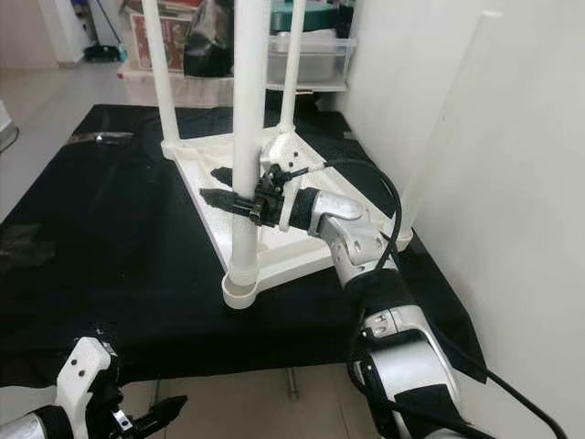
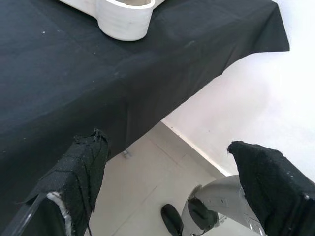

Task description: Building children table

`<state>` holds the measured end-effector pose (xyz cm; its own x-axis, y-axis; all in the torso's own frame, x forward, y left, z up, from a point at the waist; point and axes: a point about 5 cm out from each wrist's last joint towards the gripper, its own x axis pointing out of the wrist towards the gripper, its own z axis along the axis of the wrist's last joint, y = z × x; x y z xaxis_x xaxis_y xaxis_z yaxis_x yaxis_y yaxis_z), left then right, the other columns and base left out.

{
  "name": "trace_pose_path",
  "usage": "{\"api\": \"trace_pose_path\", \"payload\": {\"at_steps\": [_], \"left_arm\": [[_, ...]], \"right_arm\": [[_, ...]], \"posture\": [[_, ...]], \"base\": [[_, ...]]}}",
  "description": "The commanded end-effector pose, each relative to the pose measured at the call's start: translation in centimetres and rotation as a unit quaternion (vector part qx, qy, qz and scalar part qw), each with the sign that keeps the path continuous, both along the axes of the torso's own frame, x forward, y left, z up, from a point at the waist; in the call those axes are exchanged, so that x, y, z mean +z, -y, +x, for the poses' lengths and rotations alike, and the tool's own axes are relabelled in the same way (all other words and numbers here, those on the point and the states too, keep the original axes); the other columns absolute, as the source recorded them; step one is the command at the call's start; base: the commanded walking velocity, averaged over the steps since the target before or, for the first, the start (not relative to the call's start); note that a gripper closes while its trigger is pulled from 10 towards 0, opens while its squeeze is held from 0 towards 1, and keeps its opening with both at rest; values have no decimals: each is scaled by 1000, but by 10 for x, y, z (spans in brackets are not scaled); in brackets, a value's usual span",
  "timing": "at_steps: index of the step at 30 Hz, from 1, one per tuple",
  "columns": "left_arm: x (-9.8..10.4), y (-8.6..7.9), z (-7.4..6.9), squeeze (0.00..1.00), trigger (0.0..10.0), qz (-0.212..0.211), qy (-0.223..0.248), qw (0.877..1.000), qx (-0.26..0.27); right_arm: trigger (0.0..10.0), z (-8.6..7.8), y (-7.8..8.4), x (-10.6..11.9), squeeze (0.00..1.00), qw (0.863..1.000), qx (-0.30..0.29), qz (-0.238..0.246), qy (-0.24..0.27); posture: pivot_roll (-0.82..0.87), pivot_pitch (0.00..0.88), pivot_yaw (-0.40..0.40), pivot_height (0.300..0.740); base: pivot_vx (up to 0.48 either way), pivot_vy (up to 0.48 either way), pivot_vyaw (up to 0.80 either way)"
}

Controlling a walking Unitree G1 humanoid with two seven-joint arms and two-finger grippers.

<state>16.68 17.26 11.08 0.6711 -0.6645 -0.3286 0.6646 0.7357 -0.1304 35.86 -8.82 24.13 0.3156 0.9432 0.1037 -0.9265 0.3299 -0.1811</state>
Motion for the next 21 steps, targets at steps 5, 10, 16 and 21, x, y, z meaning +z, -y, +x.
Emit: {"api": "trace_pose_path", "payload": {"at_steps": [5, 10, 16, 21], "left_arm": [[-2, -1, 1, 0, 10000, 6, 1, 1000, 2], [-1, -2, 2, 0, 10000, 8, 2, 1000, 3], [0, -3, 1, 0, 10000, 9, 3, 1000, 4], [0, -2, 1, 0, 10000, 11, 5, 1000, 8]], "right_arm": [[0, -2, 2, -17, 0, 999, 12, -34, -4], [0, -9, 2, -16, 0, 998, 50, -41, -4], [0, -19, 2, -18, 0, 993, 105, -62, -5], [0, -27, -1, -23, 0, 980, 169, -102, -5]], "posture": [[122, 0, -91, 740], [122, 0, -90, 740], [124, 0, -95, 740], [131, 0, -109, 740]], "base": [[0, 0, 0], [0, 0, 0], [0, 0, 0], [0, 0, 0]]}}
